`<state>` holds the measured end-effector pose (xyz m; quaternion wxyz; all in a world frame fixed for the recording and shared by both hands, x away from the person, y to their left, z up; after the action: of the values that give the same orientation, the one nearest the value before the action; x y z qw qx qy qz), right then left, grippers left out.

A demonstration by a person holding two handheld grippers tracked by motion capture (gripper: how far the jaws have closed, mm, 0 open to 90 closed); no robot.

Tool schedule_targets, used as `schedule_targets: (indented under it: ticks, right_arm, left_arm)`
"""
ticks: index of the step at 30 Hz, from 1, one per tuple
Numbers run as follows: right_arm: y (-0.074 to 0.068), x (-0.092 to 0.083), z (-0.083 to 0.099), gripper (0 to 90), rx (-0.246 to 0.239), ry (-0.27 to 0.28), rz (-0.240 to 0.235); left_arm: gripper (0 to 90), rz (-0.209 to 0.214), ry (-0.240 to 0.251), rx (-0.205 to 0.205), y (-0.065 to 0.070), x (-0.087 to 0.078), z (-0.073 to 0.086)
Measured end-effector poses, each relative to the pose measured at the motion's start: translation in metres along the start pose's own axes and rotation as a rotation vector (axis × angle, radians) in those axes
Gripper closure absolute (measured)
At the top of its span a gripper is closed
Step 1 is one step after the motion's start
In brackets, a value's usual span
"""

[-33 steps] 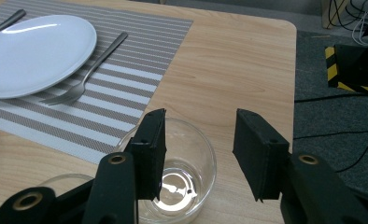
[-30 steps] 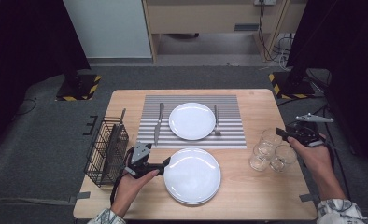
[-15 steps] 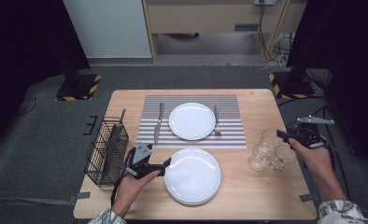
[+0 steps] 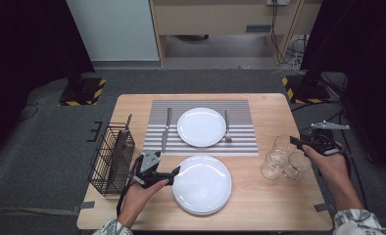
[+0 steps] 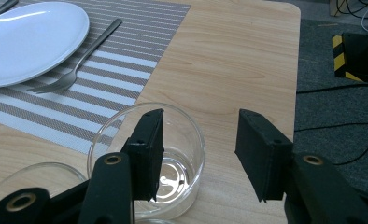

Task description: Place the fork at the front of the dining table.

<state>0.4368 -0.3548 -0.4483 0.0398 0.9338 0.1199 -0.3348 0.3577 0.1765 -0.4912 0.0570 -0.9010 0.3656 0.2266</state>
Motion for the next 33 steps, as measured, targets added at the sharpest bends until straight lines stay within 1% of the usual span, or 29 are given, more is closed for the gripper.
schedule_targets:
  ticks: [4,9,12,20,22,25,31,33]
  right_arm:
    - [0.001,0.002,-0.001,51.8,0.003,-0.002,-0.002]
    - [0.002,0.004,0.003,53.6,0.002,-0.006,0.002]
    - [0.003,0.003,0.005,54.1,0.008,-0.009,0.0]
    - [0.005,-0.001,0.009,53.3,0.004,0.001,0.0]
    - [0.005,-0.003,0.009,52.6,0.012,0.009,-0.004]
    - [0.004,-0.012,0.011,50.5,-0.003,0.018,-0.01]
    - [0.002,-0.022,0.017,48.7,-0.004,0.026,-0.016]
    - [0.002,-0.026,0.021,48.5,-0.011,0.03,-0.013]
  left_arm:
    - [6.0,-0.001,0.002,-0.001,0.0,0.0,0.0]
    - [6.1,0.001,-0.001,0.002,0.001,0.0,0.0]
    - [6.1,0.001,-0.001,0.003,0.001,0.0,0.0]
    - [6.1,0.002,-0.002,0.004,0.001,0.001,0.0]
    - [6.1,0.0,-0.003,0.004,0.001,0.001,0.0]
    - [6.1,-0.002,-0.004,0.003,0.0,0.001,0.0]
    - [6.1,-0.001,-0.004,0.004,0.001,0.001,0.0]
    - [6.1,0.0,-0.004,0.005,0.001,0.001,0.0]
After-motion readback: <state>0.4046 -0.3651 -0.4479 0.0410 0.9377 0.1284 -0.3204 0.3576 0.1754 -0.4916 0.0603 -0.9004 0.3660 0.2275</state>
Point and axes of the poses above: each handheld gripper's, and its own axes: x roughly forward along the jaws, z roughly out of its underside, y roughly to its right, the point moved 1 cm from there along x, roughly forward along the jaws, and after that the axes turned 6 degrees about z, right-handed, at the moved point
